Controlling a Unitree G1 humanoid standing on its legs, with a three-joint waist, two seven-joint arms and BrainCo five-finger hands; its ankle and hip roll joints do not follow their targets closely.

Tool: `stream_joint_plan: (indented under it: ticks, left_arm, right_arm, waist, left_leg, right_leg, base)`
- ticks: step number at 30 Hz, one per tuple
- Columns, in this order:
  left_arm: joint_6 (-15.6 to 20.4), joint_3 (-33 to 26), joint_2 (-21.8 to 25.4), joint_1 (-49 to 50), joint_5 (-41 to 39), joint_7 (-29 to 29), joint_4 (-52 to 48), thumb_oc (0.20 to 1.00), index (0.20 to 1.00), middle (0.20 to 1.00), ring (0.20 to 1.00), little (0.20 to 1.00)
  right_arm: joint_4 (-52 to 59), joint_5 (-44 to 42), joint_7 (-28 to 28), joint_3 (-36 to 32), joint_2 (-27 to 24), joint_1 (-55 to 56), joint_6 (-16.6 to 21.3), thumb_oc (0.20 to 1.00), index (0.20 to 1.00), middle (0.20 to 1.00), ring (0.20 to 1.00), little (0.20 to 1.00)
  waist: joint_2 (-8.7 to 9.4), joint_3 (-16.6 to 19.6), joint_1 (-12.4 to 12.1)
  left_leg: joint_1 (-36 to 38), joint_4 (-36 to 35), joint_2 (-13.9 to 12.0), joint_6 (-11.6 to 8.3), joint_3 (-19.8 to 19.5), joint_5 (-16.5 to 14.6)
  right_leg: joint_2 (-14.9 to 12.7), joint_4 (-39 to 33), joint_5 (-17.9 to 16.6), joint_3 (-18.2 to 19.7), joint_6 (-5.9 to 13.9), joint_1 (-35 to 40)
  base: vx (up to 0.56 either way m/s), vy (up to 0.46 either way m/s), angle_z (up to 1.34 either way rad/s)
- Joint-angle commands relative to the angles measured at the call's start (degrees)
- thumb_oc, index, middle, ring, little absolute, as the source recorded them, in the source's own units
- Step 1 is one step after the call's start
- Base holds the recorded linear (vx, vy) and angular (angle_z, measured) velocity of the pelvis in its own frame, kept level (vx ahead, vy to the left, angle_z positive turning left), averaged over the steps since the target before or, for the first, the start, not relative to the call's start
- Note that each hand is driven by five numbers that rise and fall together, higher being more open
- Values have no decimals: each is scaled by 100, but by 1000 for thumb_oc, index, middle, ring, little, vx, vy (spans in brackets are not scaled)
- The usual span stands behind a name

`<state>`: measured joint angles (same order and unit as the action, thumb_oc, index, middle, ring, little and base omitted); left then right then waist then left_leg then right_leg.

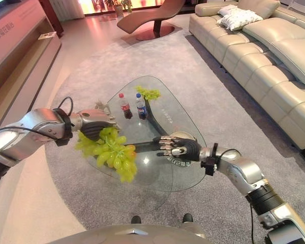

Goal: Pick up fruits into the plate

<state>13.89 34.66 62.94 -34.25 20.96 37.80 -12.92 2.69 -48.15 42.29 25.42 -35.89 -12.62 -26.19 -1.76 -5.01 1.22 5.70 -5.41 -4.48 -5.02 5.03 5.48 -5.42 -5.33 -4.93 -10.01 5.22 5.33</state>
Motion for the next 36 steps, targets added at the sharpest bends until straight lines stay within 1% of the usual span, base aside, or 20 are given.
stream_joint_plan:
  ticks: [1, 3, 8, 15, 22, 27, 30, 35, 36]
  left_arm:
    - [-190, 84, -237, -798, -490, -34, 83, 200, 200, 200, 200, 200]
    - [-231, 198, -334, -879, -520, -45, 7, 200, 200, 200, 200, 200]
    - [-443, 380, -540, -1004, -631, -92, -190, 200, 200, 200, 200, 200]
    - [-526, 446, -830, -1034, -587, -21, -259, 200, 200, 200, 200, 200]
    - [-729, 545, -991, -1084, -586, 67, -224, 200, 200, 200, 200, 200]
    - [-702, 512, -1066, -925, -455, 162, -270, 200, 200, 200, 200, 200]
    - [-691, 570, -1125, -905, -391, 201, -213, 200, 200, 200, 200, 200]
    - [-645, 644, -1216, -835, -204, 196, -133, 200, 200, 200, 200, 200]
    - [-650, 648, -1220, -825, -199, 198, -137, 200, 200, 200, 200, 200]
  right_arm:
    - [419, -477, 58, 373, 253, -370, -84, 1000, 1000, 1000, 1000, 1000]
    - [442, -539, 8, 556, 354, -357, -146, 1000, 1000, 1000, 1000, 1000]
    - [435, -397, 16, 995, 549, -249, -153, 1000, 1000, 1000, 1000, 1000]
    - [493, -443, 11, 1376, 878, -265, -152, 1000, 1000, 1000, 1000, 1000]
    - [602, -637, -322, 1612, 1079, -357, -222, 1000, 1000, 1000, 1000, 1000]
    - [610, -994, -321, 1699, 1166, -267, -346, 1000, 1000, 1000, 1000, 1000]
    - [590, -1256, -472, 1729, 1301, -206, -483, 1000, 1000, 1000, 1000, 1000]
    - [528, -1419, -536, 1860, 1473, -197, -502, 1000, 1000, 1000, 1000, 1000]
    - [549, -1499, -585, 1883, 1480, -208, -495, 385, 385, 385, 385, 385]
  waist:
    - [109, 233, -27]
    - [97, 222, -27]
    - [84, 177, -16]
    - [79, 106, -21]
    - [84, 103, -8]
    - [77, 79, -27]
    - [74, 71, -22]
    - [69, 41, -34]
    - [70, 39, -38]
  left_leg:
    - [222, 41, 453, 223, 106, -491]
    - [213, 41, 460, 223, 93, -490]
    - [166, 41, 463, 210, 107, -483]
    - [159, 41, 474, 220, 124, -480]
    - [191, 41, 480, 230, 131, -498]
    - [181, 41, 484, 239, 116, -501]
    - [177, 41, 480, 240, 118, -506]
    - [165, 41, 483, 250, 107, -507]
    - [167, 41, 483, 251, 107, -509]
  right_leg:
    - [-92, 38, 136, -239, 213, 278]
    - [-96, 33, 131, -248, 222, 278]
    - [-109, 33, 124, -255, 250, 241]
    - [-105, 33, 126, -257, 243, 231]
    - [-78, 33, 149, -218, 233, 245]
    - [-61, 33, 158, -192, 225, 240]
    - [-63, 33, 158, -191, 230, 236]
    - [-58, 33, 157, -173, 228, 218]
    - [-57, 33, 158, -174, 226, 219]
  base:
    - [0, 0, 0]
    - [-35, 25, 1]
    - [-43, 18, 0]
    - [-19, 2, 0]
    - [0, 0, 0]
    - [-7, 1, 0]
    - [0, 0, 0]
    - [-6, 0, 0]
    - [0, 0, 0]
